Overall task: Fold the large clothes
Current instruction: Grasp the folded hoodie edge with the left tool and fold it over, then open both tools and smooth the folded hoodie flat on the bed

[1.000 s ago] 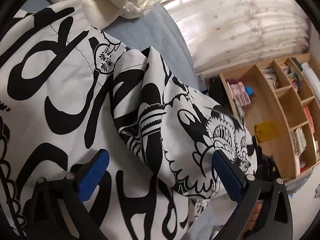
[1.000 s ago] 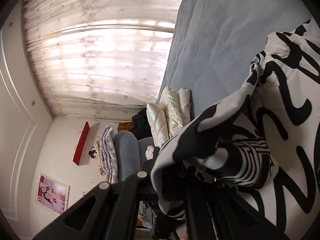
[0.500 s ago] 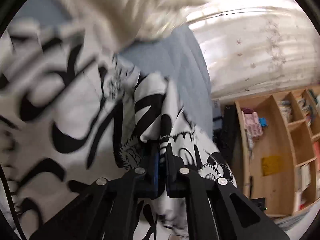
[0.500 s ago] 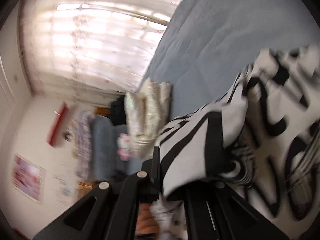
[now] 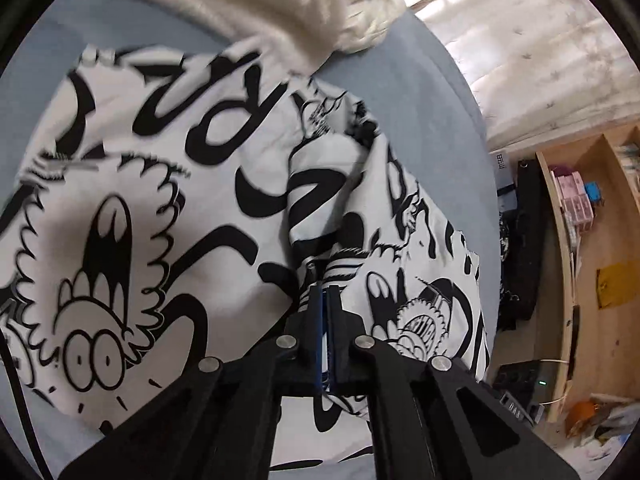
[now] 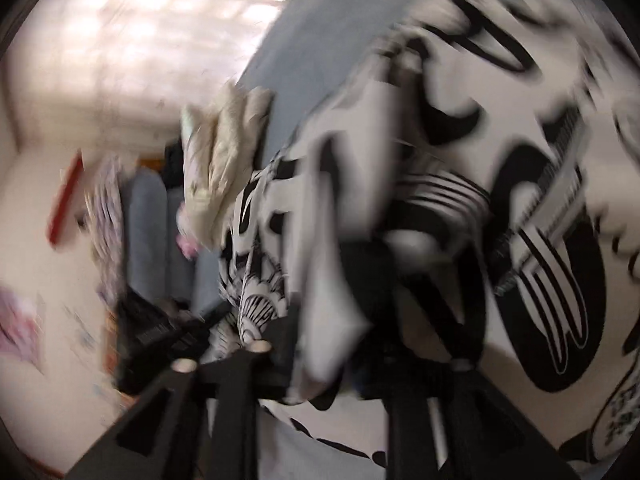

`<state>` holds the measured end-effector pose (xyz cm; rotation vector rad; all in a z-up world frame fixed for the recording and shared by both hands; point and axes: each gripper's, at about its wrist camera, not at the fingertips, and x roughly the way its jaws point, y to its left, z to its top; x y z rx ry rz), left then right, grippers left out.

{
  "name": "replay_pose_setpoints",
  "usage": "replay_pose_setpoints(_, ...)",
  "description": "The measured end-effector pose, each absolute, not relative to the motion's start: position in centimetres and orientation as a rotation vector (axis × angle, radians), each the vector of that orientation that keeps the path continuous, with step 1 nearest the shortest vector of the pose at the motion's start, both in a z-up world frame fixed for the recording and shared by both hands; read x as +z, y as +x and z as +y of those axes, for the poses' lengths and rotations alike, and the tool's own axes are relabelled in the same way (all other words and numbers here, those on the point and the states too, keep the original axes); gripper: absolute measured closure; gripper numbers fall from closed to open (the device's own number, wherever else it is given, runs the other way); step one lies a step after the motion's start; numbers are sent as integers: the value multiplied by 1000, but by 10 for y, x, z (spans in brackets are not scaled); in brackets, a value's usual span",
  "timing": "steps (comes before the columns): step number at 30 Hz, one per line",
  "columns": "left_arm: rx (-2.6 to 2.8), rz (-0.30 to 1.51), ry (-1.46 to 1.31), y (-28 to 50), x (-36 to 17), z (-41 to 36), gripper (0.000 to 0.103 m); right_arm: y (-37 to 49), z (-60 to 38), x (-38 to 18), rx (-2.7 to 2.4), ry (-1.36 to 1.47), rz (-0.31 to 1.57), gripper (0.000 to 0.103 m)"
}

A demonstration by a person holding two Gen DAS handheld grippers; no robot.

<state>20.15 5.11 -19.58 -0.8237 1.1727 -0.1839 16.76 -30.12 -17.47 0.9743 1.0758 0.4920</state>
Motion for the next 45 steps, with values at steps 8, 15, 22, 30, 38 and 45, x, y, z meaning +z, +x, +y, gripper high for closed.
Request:
replay_pose_setpoints(8,-299,1183,-797,208,-208,36,99,173,-348,-197,470,1266,939,44)
replay_pose_setpoints(15,-312,1198,-774,211,-218,24,97,201,-355,-204,469,1351,904,43)
replay_pose_setpoints(22,-298,1198,-712,214,-221,17,97,198,-304,-125,297,350,737,90)
replay_pose_setpoints(30,-306,1167,-732,214,-230,21,49,181,-291,-152,205,153,911,75)
replay_pose_setpoints(38,-415,1139,-832,226,-238,15,32,145,-325,-176,325,579,946,67)
replay_pose_setpoints(45,-223,1077,-713,213,-212,-5,100,120,-301,-157,269,450,873,102)
